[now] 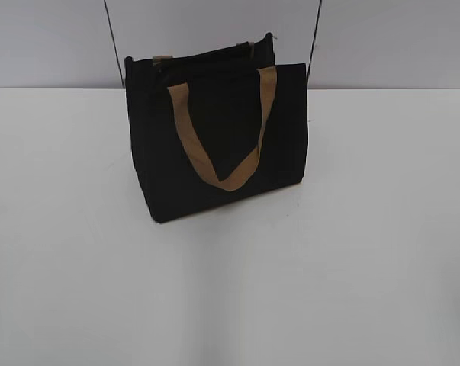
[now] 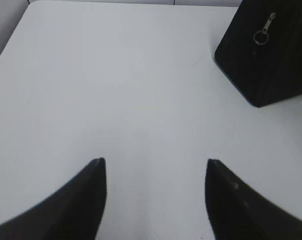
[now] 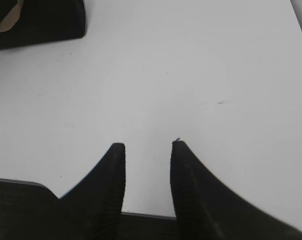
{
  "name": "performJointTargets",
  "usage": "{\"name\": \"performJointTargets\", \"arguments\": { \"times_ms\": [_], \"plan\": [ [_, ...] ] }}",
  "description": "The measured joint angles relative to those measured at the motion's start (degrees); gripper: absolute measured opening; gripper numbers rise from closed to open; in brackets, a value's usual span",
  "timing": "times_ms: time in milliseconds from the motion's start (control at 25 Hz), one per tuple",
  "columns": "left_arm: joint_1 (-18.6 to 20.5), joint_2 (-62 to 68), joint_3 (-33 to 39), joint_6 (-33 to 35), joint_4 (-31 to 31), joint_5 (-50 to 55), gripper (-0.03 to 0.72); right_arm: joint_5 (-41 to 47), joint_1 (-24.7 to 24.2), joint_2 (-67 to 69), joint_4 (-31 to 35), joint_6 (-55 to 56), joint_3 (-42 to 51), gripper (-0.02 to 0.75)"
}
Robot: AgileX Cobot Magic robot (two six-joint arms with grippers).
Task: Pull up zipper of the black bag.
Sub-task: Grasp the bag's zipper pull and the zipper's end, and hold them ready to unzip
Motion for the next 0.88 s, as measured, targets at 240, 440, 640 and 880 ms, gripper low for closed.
{"name": "performJointTargets", "arguments": {
  "times_ms": [240, 440, 640, 880],
  "plan": [
    [0.0, 4.79, -1.16, 0.0, 0.61, -3.55, 0.542, 0.0, 0.0, 0.0, 0.0, 0.0, 0.0, 0.241],
    [0.0, 11.11, -2.03, 0.0, 0.55, -17.47, 0.547, 0.0, 0.0, 0.0, 0.0, 0.0, 0.0, 0.241],
    [0.0, 20.31, -1.5, 0.0, 0.05, -33.46, 0.547, 0.0, 0.0, 0.0, 0.0, 0.0, 0.0, 0.241],
    [0.0, 33.98, 3.94, 0.0, -0.57, -54.45, 0.533, 0.0, 0.0, 0.0, 0.0, 0.0, 0.0, 0.241]
  ]
}}
